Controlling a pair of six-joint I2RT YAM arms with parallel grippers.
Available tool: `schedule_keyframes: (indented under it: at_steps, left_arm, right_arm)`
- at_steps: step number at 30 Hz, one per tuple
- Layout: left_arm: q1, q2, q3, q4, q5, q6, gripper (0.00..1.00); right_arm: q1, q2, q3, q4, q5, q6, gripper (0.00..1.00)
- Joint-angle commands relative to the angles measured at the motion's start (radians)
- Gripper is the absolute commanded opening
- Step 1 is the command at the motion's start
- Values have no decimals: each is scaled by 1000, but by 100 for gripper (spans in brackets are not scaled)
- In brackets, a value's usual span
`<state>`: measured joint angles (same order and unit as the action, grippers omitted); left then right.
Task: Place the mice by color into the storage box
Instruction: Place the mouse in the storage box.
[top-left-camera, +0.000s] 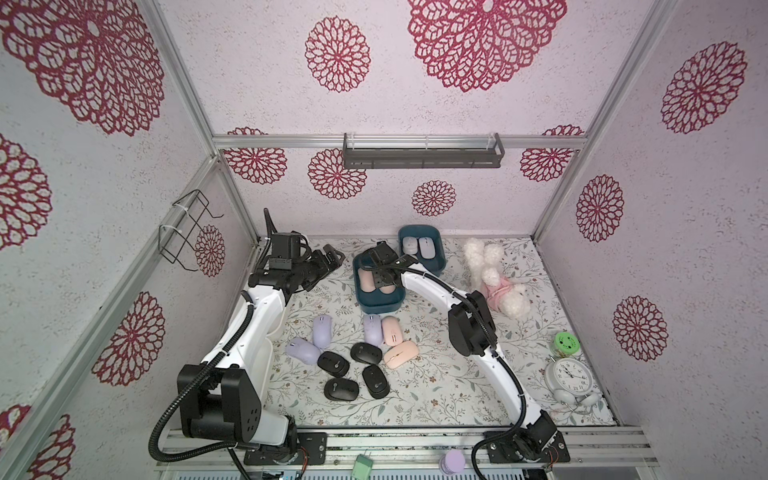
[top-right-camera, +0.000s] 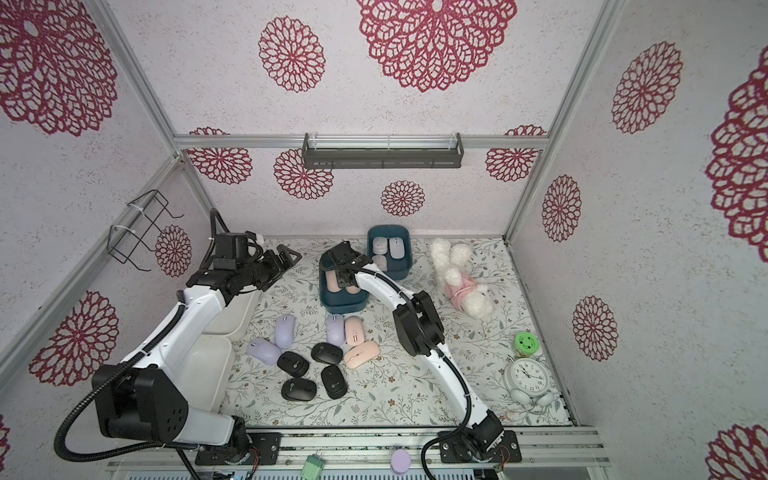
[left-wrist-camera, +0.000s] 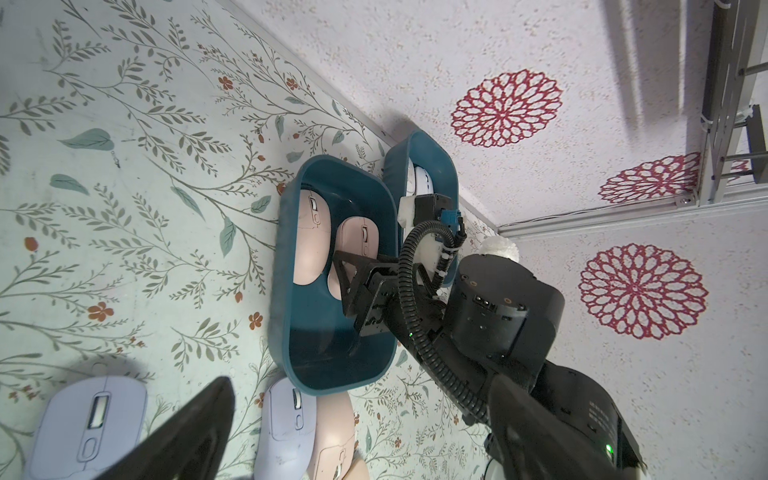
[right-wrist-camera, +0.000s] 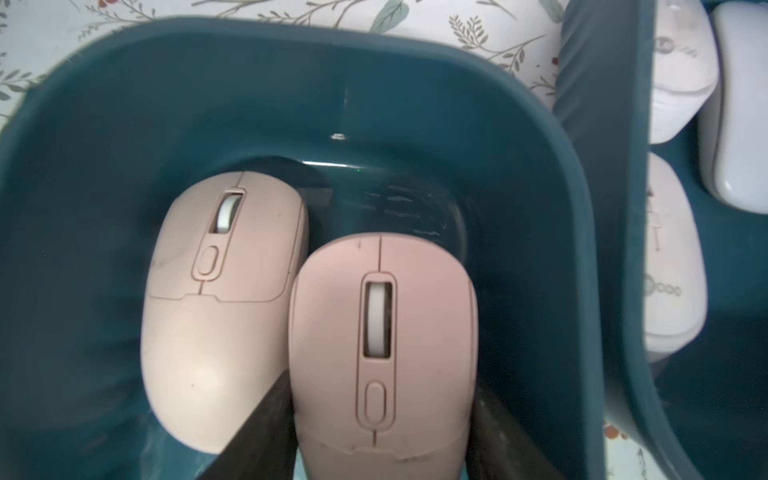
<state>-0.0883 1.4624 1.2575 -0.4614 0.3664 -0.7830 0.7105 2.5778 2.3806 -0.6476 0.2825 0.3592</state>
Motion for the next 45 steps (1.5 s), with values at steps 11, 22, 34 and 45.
schedule_keyframes:
  at_steps: [11,22,34,45]
  left_arm:
    - [9,5,2,24,18,-10,97]
    - [7,12,-1,33,34,-16,98]
    - [7,8,0,34,36,-15,98]
    - [8,6,3,30,36,-13,98]
  right_arm:
    - [-19,24,46,55,-15,-3,60]
    - [-14,-8,74,54,-22,-42,66]
    - [37,-104,15,-2,35,-102,53]
    - [41,-144,-173,52,9,-75,30]
